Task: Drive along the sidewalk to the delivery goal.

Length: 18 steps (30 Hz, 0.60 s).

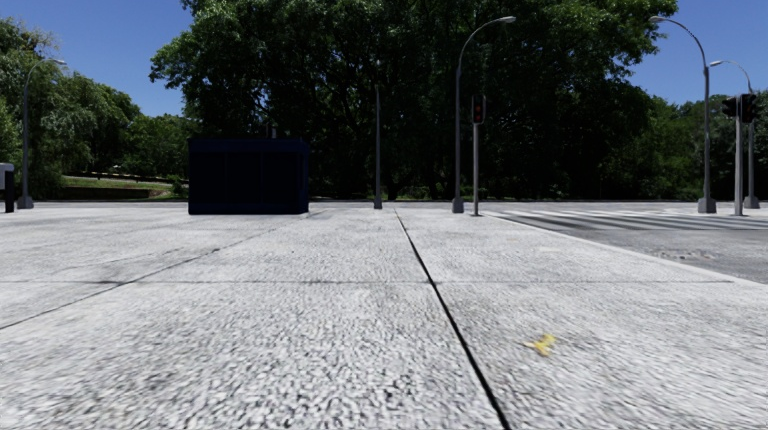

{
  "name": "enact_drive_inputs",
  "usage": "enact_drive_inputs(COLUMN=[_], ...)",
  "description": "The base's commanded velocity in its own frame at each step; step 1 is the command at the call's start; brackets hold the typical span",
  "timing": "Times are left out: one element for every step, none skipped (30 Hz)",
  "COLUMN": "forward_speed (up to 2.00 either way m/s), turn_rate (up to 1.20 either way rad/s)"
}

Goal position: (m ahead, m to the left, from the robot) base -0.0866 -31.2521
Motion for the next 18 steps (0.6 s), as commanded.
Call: enact_drive_inputs(forward_speed=[2.0,2.0,2.0,2.0,2.0,2.0,2.0,2.0,2.0,2.0,2.0,2.0,2.0,2.0,2.0,2.0,2.0,2.0], turn_rate=[0.0,0.0,0.0,0.0,0.0,0.0,0.0,0.0,0.0,0.0,0.0,0.0,0.0,0.0,0.0,0.0,0.0,0.0])
